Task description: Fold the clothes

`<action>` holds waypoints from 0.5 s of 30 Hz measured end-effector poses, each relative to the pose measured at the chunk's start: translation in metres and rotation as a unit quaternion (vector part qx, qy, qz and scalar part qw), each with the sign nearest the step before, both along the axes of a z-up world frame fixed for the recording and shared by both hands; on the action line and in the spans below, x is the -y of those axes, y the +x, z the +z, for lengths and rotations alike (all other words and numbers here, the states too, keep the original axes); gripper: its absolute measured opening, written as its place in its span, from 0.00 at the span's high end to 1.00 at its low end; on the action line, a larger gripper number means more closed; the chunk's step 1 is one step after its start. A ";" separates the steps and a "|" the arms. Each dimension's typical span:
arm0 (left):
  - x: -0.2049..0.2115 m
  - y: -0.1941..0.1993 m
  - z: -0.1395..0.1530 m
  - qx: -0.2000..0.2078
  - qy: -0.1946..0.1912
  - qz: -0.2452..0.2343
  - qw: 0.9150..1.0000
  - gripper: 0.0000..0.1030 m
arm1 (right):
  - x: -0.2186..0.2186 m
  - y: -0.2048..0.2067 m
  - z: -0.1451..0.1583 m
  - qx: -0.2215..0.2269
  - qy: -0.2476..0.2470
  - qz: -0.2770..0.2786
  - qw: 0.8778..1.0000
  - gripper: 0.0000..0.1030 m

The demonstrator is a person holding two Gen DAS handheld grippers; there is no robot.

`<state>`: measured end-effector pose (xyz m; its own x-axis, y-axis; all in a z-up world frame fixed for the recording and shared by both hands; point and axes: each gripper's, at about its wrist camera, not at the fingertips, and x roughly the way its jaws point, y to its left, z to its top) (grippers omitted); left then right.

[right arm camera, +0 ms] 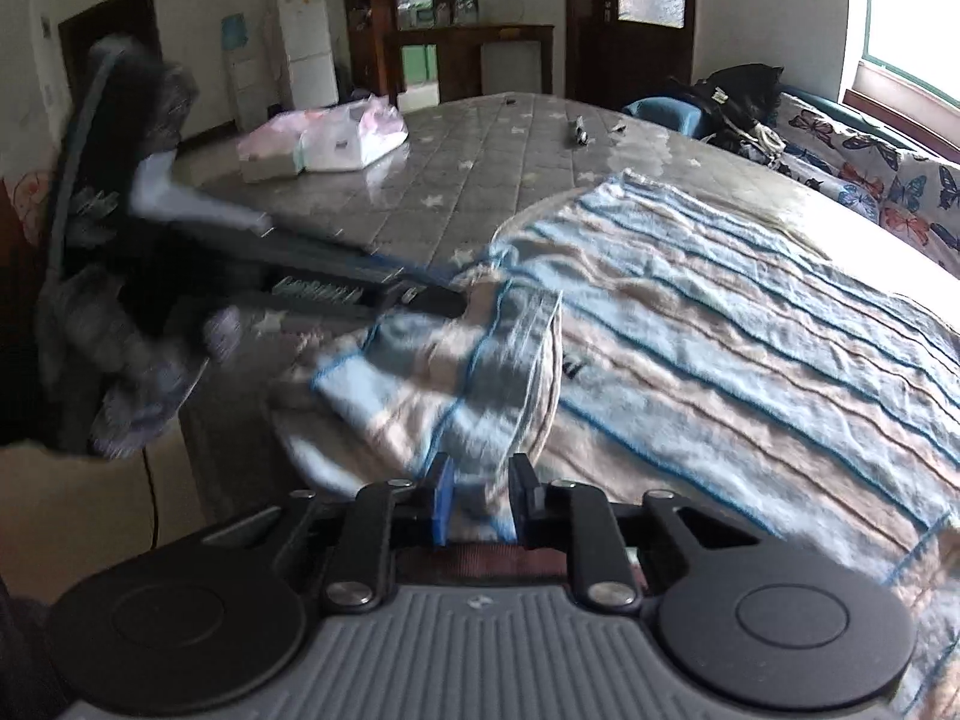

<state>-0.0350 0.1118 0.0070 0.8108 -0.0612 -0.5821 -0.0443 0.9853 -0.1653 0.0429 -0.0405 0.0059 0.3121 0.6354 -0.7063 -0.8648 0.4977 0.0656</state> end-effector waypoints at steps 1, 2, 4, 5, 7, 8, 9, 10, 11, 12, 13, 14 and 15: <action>0.001 -0.005 0.002 0.002 0.001 -0.004 1.000 0.88 | -0.002 0.002 0.000 -0.002 0.003 -0.002 1.000 0.82; 0.003 -0.009 0.003 0.002 0.001 -0.009 1.000 0.88 | -0.004 0.004 -0.001 -0.005 0.003 -0.004 1.000 0.82; 0.006 -0.017 0.001 -0.005 0.002 -0.019 1.000 0.88 | -0.008 0.007 -0.005 -0.014 -0.002 -0.009 1.000 0.82; 0.008 -0.020 -0.001 -0.009 0.003 -0.025 1.000 0.88 | -0.008 0.006 -0.007 -0.015 -0.002 -0.010 1.000 0.82; 0.012 -0.027 -0.004 -0.018 0.005 -0.038 0.999 0.88 | -0.006 0.003 -0.007 -0.010 -0.006 -0.010 1.000 0.86; 0.016 -0.030 -0.007 -0.020 0.011 -0.046 0.999 0.88 | -0.005 0.002 -0.007 -0.006 -0.008 -0.011 1.000 0.86; 0.019 -0.033 -0.010 -0.020 0.020 -0.052 0.998 0.88 | -0.004 0.001 -0.007 -0.004 -0.010 -0.011 1.000 0.86; 0.023 -0.035 -0.011 -0.018 0.032 -0.056 0.998 0.88 | -0.003 0.001 -0.008 -0.003 -0.011 -0.011 1.000 0.86; 0.026 -0.036 -0.011 -0.015 0.044 -0.059 0.997 0.88 | -0.002 0.000 -0.007 -0.003 -0.012 -0.011 1.000 0.86; 0.028 -0.036 -0.010 -0.014 0.050 -0.062 0.997 0.88 | -0.001 0.000 -0.007 -0.003 -0.013 -0.012 1.000 0.86; 0.028 -0.035 -0.007 -0.013 0.046 -0.064 0.997 0.88 | 0.000 0.001 -0.006 -0.004 -0.011 -0.014 1.000 0.86; 0.027 -0.034 -0.004 -0.009 0.042 -0.065 0.997 0.88 | 0.001 0.001 -0.003 -0.003 -0.008 -0.016 1.000 0.86; 0.026 -0.033 -0.001 -0.003 0.044 -0.063 0.997 0.88 | 0.001 0.003 -0.001 0.001 -0.005 -0.019 1.000 0.86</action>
<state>-0.0682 0.0861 0.0061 0.7963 -0.1113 -0.5946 0.0801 0.9937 -0.0787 0.0456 -0.0414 0.0050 0.3376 0.6166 -0.7112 -0.8456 0.5306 0.0586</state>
